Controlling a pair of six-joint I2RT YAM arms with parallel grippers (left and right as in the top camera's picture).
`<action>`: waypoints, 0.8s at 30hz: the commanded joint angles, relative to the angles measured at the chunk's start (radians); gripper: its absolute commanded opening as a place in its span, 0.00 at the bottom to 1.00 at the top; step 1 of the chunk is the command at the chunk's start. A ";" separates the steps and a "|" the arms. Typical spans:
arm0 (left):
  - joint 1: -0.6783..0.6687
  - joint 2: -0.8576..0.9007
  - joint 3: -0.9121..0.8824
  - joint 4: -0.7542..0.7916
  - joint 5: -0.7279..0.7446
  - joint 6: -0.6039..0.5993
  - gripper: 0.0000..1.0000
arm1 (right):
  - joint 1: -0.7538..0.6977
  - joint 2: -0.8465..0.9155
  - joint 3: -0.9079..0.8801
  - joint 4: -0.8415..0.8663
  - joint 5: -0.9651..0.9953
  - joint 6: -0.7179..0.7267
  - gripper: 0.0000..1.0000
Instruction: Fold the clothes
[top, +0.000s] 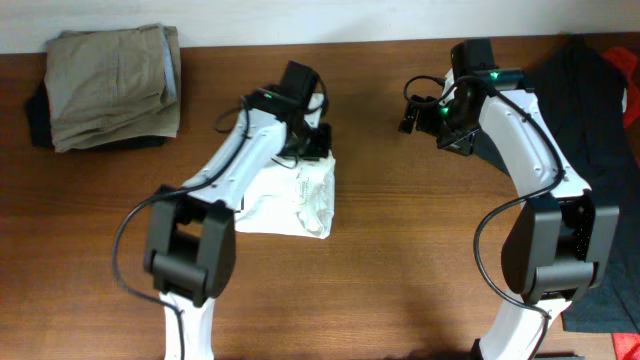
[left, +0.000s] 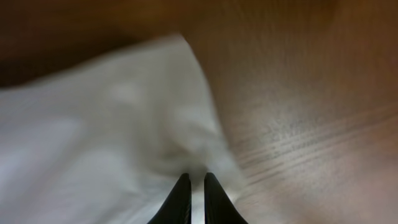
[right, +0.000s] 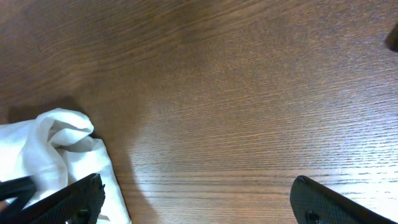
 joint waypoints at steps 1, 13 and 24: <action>-0.044 0.073 -0.027 0.033 0.132 -0.005 0.09 | 0.006 -0.006 -0.003 0.000 0.009 0.002 0.99; 0.014 -0.218 0.178 -0.159 -0.234 0.084 0.01 | 0.006 -0.006 -0.003 0.000 0.009 0.002 0.99; 0.009 0.209 0.037 -0.064 0.109 0.040 0.00 | 0.006 -0.006 -0.003 0.000 0.009 0.002 0.99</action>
